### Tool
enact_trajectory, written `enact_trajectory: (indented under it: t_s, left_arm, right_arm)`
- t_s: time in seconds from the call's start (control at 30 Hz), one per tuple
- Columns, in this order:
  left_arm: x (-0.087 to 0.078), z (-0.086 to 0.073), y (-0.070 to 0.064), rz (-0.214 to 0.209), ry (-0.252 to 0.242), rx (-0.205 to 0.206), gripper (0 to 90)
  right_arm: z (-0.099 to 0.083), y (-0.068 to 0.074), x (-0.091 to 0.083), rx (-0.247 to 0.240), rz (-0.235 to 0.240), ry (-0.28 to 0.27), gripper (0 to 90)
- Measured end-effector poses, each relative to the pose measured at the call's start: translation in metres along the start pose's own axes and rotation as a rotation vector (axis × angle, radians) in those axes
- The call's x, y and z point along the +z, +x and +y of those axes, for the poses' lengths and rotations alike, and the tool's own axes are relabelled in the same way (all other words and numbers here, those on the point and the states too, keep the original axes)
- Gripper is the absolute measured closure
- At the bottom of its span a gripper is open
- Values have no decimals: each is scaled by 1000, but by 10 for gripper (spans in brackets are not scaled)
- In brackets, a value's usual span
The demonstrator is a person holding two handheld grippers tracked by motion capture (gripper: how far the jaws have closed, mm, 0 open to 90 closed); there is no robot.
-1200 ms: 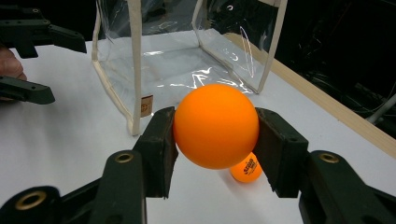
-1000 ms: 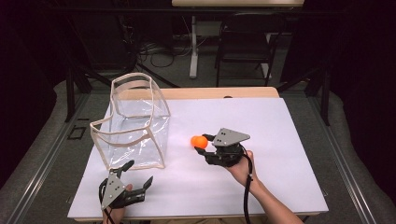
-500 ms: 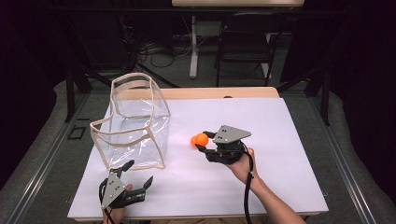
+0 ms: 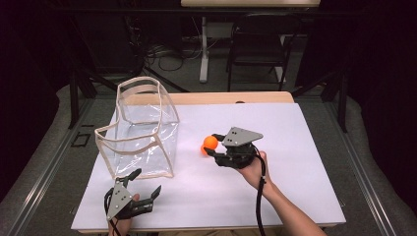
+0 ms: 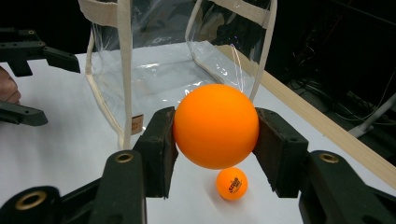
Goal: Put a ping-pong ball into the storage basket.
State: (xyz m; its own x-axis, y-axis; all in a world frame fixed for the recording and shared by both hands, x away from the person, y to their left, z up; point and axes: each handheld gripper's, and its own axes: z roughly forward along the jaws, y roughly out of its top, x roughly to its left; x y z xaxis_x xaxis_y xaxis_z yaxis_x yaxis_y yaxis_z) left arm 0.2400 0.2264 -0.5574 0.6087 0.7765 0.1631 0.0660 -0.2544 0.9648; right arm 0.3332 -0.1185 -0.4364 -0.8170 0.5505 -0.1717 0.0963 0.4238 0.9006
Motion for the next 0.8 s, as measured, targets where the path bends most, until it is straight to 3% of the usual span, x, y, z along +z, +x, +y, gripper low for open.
enact_trajectory:
  t_s: [0.8]
  left_arm:
    - [0,0,0,-1,1,0,155]
  right_arm:
    - [18,-4,6,-17,7,-6,506]
